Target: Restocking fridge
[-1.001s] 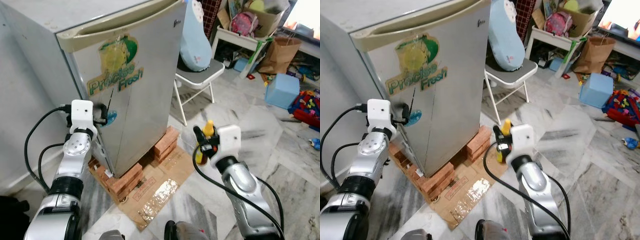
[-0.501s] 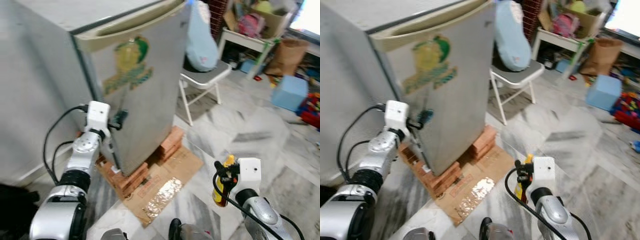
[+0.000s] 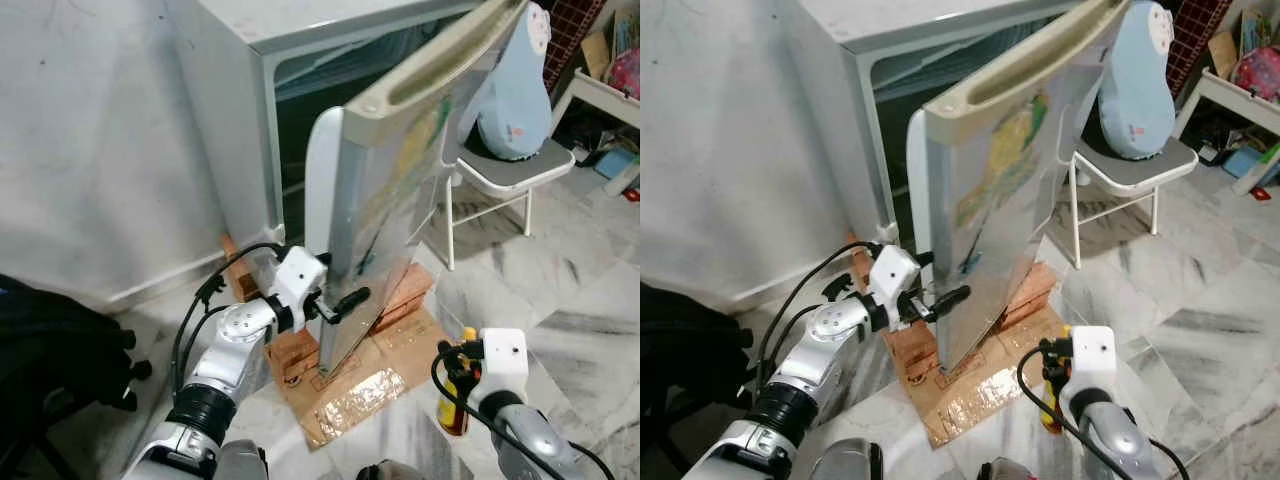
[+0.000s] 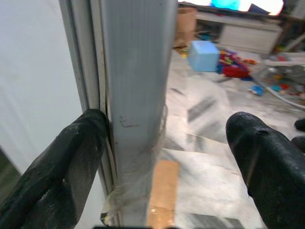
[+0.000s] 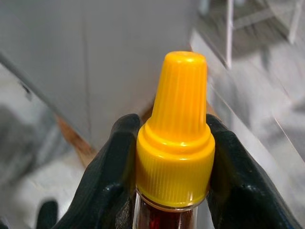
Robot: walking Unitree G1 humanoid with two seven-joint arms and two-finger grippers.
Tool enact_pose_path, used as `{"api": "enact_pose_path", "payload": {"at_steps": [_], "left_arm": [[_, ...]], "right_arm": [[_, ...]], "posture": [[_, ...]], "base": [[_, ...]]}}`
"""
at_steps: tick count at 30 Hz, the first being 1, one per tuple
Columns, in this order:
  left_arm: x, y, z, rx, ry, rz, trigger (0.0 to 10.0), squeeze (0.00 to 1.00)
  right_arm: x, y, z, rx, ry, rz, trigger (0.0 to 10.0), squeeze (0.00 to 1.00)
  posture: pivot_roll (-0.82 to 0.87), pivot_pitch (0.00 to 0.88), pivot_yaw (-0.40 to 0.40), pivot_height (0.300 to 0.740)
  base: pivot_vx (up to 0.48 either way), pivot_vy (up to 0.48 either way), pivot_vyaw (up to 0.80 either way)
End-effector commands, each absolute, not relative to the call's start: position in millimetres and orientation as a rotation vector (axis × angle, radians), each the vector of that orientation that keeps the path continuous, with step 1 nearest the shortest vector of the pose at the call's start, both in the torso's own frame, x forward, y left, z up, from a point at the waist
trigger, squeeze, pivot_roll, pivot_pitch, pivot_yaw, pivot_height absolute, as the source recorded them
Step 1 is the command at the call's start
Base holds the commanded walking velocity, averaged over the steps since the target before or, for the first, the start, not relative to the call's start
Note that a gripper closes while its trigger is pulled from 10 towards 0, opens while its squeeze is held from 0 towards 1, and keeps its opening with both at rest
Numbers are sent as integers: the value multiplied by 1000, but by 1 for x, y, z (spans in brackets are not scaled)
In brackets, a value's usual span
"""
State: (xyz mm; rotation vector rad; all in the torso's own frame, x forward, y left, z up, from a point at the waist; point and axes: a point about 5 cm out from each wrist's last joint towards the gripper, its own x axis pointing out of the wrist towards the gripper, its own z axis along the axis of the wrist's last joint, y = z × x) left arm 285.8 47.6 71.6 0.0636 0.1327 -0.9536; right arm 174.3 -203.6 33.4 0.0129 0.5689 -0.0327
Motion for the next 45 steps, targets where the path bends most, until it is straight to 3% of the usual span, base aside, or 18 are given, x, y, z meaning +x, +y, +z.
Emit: {"api": "enact_pose_path", "payload": {"at_steps": [1,13,18,25,35,38,45], "left_arm": [[279,24,88,30,74,-1067,10000,0],[256,-22,125,-270,6,-1250,10000,0],[263,-14,124,-253,4,-1182,10000,0],[286,35,119,-176,0,-942,10000,0],[290,78,117,-90,-23,-745,10000,0],[284,128,88,16,73,-424,10000,0],[262,161,68,22,138,-309,10000,0]], "right_arm": [[172,-215,35,31,591,-96,10000,0],[180,-212,29,60,603,-75,10000,0],[182,-211,23,67,608,-69,10000,0],[183,-209,16,76,618,-61,10000,0],[193,-209,19,63,574,-52,10000,0],[214,-208,42,24,468,-38,10000,0],[238,-199,58,33,391,-24,10000,0]], "posture": [[-36,25,-43,740],[-28,13,-36,740],[-21,11,-32,740],[-10,11,-30,740],[-1,9,-29,740],[9,7,-29,740],[33,4,-38,740]], "base": [[0,0,0],[0,0,0],[0,0,0],[0,0,0],[0,0,0],[0,0,0],[0,0,0]]}}
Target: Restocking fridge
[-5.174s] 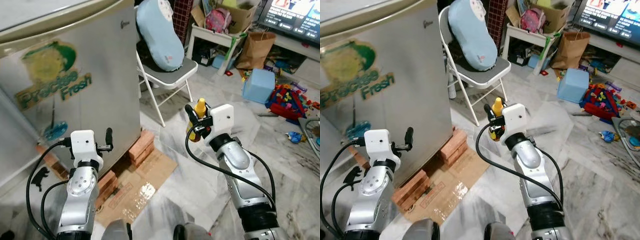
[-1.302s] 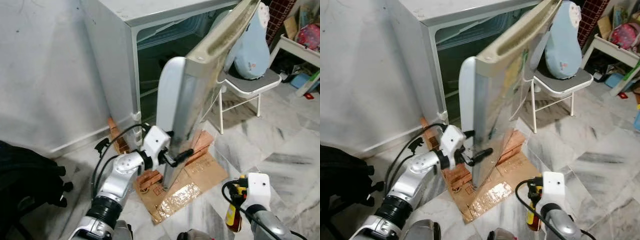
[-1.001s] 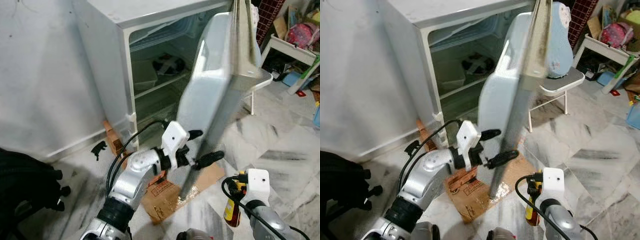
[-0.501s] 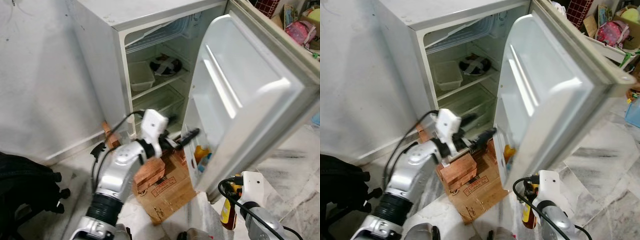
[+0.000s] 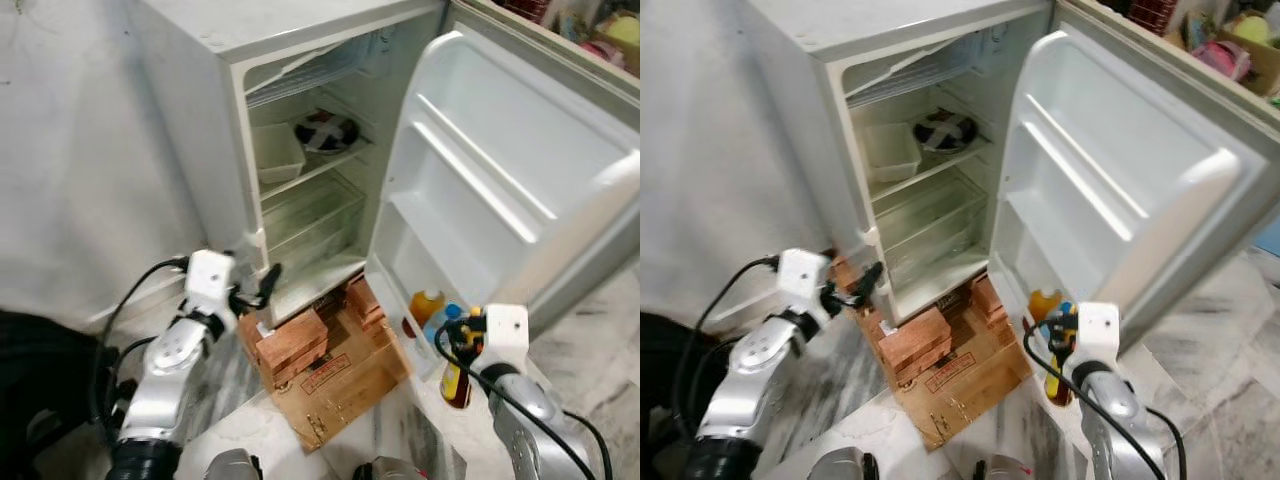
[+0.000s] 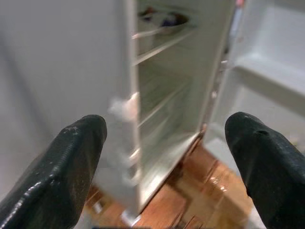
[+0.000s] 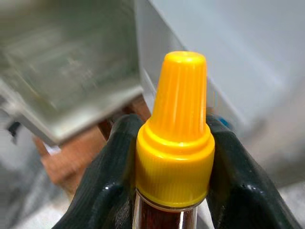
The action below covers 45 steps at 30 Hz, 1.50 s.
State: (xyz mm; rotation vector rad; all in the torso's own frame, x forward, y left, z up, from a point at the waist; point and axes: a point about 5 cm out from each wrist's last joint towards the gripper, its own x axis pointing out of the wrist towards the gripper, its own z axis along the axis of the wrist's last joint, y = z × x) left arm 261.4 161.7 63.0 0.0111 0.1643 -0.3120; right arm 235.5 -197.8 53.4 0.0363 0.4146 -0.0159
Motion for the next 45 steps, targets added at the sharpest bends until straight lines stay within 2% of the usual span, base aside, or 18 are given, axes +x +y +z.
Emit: {"api": "enact_pose_path", "payload": {"at_steps": [1,5,10,21,36,45], "left_arm": [[260,165,66,22,145,-291,10000,0],[258,174,62,10,151,-221,10000,0],[262,168,63,-2,141,-220,10000,0],[267,152,70,-8,112,-244,10000,0],[262,152,70,-9,113,-221,10000,0],[264,149,67,7,132,-194,10000,0]], "right_arm": [[241,-197,60,36,383,-21,10000,0],[262,-176,69,47,327,61,10000,0],[287,-171,86,34,251,99,10000,0],[296,-171,93,6,200,133,10000,0],[305,-160,98,-19,151,182,10000,0],[304,-159,95,-32,150,187,10000,0]], "posture": [[33,4,-38,740],[41,5,-45,740],[32,6,-41,740],[40,21,-42,740],[55,48,-46,740],[53,42,-48,740]], "base": [[0,0,0],[0,0,0],[103,-109,0],[281,-337,0],[285,-338,0],[28,-28,0]]}}
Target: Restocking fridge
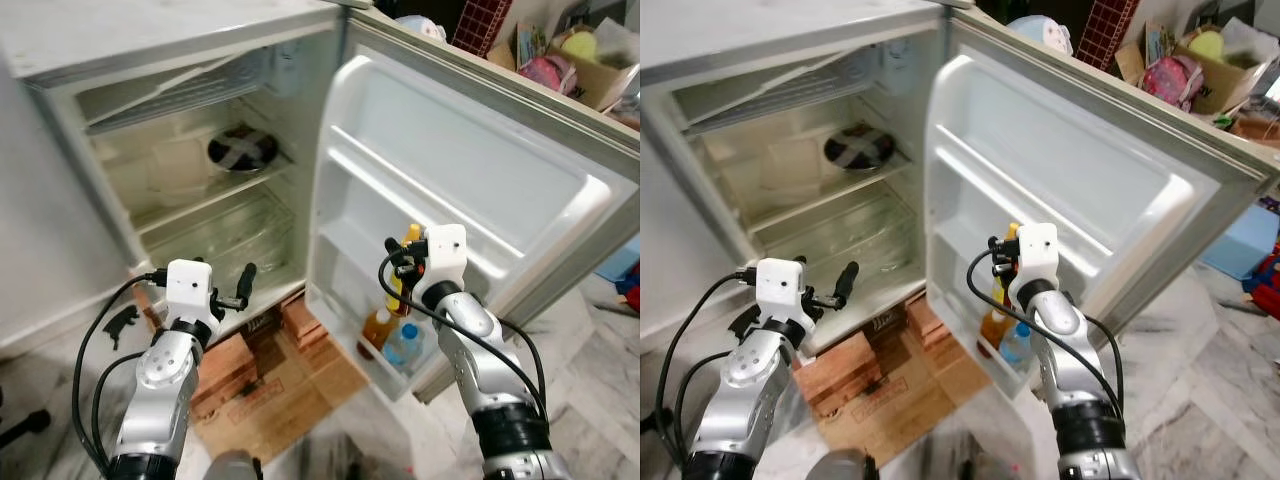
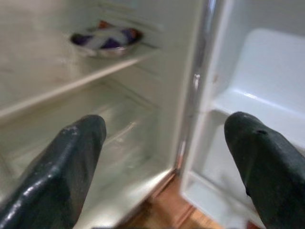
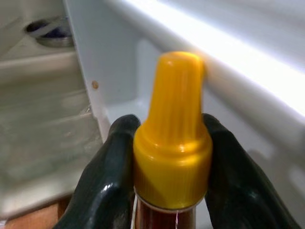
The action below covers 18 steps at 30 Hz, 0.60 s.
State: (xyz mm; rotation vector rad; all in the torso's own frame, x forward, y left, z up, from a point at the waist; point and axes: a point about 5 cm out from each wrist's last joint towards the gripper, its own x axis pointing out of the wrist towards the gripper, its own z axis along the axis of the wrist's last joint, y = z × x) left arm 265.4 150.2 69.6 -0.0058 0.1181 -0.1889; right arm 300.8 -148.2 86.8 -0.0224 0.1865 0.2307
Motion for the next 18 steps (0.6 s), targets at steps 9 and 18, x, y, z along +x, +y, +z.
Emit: {"api": "enact_pose_path", "payload": {"at_steps": [9,18], "left_arm": [[264,149,66,14,138,-182,10000,0],[261,150,62,23,156,-168,10000,0]], "right_arm": [[303,-160,93,-51,142,190,10000,0],[302,-153,93,-37,129,224,10000,0]], "posture": [[52,35,-46,740],[51,33,-48,740]], "base": [[0,0,0],[0,0,0]]}}
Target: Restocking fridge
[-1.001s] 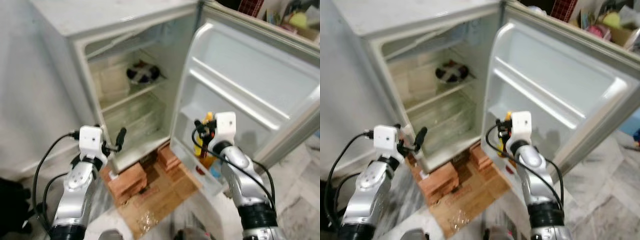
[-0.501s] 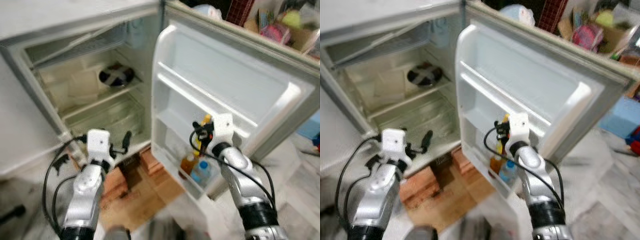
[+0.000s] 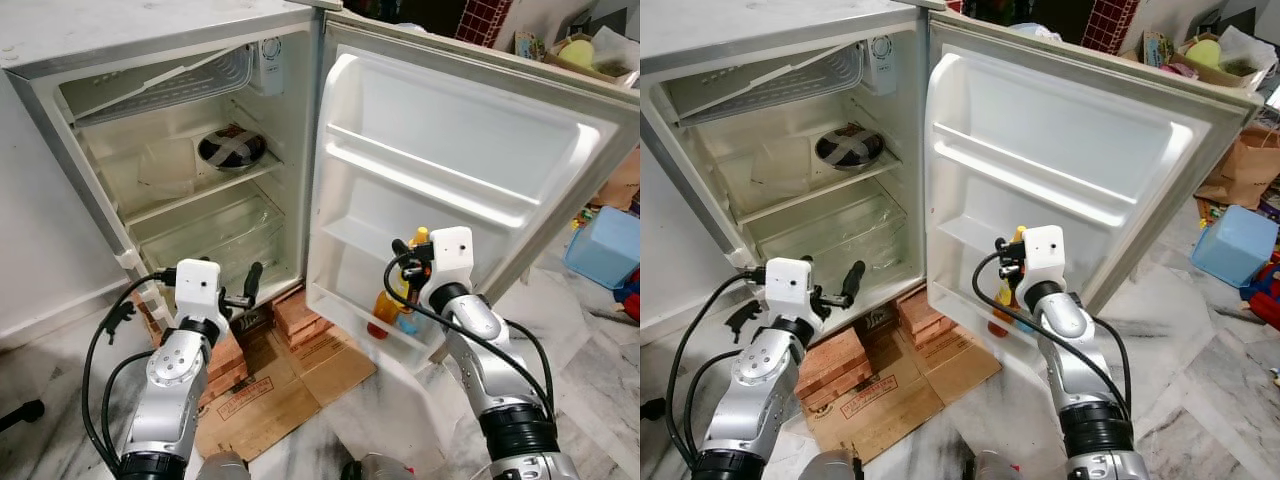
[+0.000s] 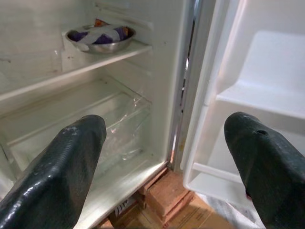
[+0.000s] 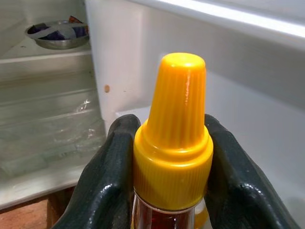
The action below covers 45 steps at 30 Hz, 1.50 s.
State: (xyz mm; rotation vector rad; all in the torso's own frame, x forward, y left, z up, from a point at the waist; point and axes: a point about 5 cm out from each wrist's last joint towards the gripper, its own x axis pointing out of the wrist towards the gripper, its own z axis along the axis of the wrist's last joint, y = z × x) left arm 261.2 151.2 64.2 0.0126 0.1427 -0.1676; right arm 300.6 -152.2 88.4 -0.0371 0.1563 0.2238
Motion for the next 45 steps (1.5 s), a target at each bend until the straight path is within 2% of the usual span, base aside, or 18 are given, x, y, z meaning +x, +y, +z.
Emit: {"api": "enact_pose_path", "payload": {"at_steps": [1,12,33,45], "left_arm": [[260,151,62,22,154,-165,10000,0],[259,165,58,60,160,-70,10000,0],[259,165,55,66,174,-42,10000,0],[237,197,50,160,193,120,10000,0]], "right_arm": [[302,-152,93,-32,124,229,10000,0],[299,-144,98,-4,79,284,10000,0],[298,-145,107,26,5,270,10000,0],[293,-143,103,65,4,244,10000,0]], "posture": [[51,32,-48,740],[46,25,-51,740],[35,26,-48,740],[45,25,-37,740]], "base": [[0,0,0],[0,0,0],[0,-424,0],[0,0,0]]}}
